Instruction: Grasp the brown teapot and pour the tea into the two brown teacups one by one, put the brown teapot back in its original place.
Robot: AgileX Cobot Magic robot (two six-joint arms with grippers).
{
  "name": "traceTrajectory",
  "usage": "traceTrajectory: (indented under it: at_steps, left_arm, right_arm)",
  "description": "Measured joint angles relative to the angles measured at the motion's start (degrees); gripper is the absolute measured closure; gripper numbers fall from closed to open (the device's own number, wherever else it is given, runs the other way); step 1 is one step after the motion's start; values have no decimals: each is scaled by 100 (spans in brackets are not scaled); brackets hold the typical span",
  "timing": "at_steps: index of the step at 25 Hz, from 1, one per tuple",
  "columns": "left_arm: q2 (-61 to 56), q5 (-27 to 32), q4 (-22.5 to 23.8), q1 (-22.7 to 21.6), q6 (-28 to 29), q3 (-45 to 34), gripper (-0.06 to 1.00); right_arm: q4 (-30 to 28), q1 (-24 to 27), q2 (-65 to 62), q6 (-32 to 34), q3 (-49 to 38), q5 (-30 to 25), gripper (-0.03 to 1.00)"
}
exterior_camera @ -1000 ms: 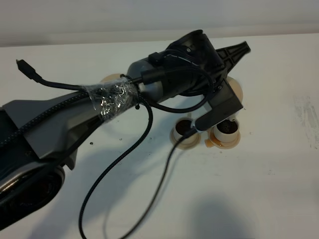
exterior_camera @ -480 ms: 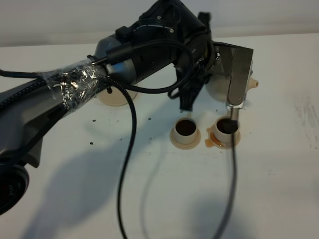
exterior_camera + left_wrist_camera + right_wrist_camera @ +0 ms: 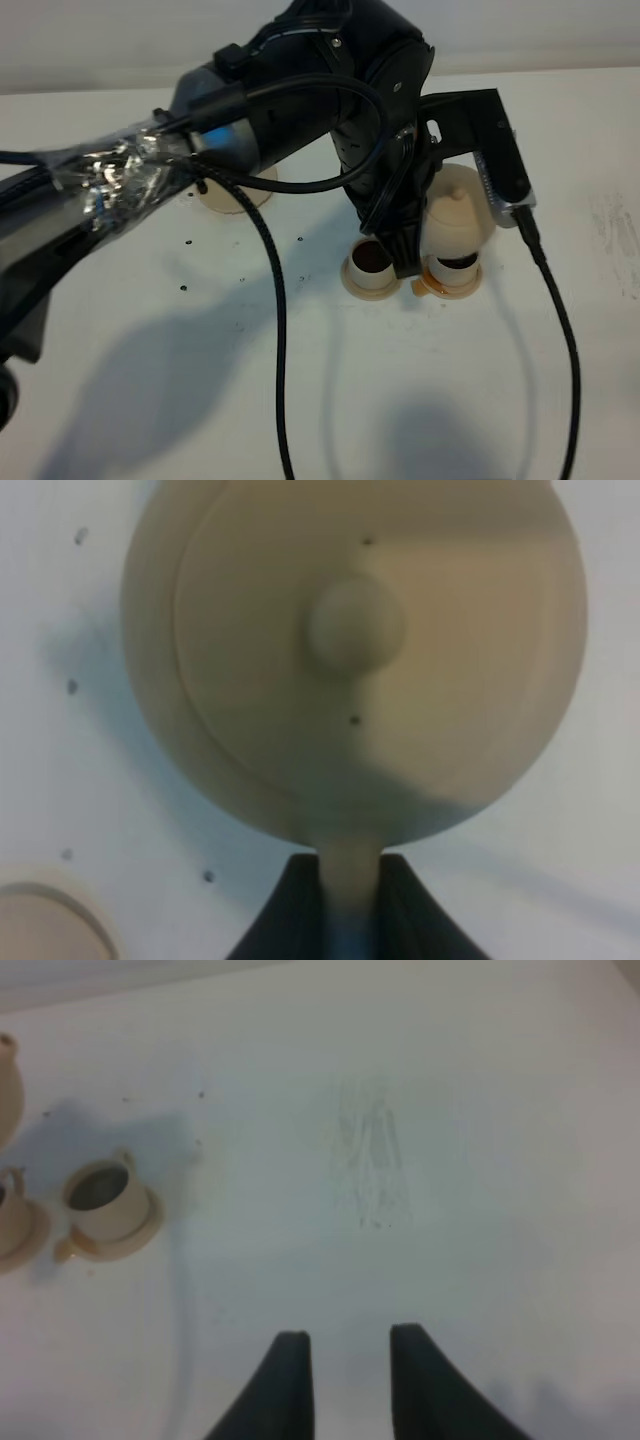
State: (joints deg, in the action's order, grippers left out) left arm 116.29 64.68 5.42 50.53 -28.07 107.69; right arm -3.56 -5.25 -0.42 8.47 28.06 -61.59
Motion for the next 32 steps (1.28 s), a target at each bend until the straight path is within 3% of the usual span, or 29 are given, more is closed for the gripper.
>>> traceTrajectory:
  at_steps: [3, 9, 15, 32]
  left_arm:
    - [-44, 334, -20, 118, 85, 0, 93]
    - [-48, 360, -23, 216, 199, -55, 93]
    - [-61, 331, -36, 216, 200, -866, 93]
    - [-61, -1177, -152, 216, 261, -2201, 93]
  right_arm:
    - [0, 0, 0, 0, 0, 0, 75]
    - [0, 0, 0, 0, 0, 0, 75]
    - [0, 0, 0, 0, 0, 0, 75]
    - [0, 0, 0, 0, 0, 0, 75]
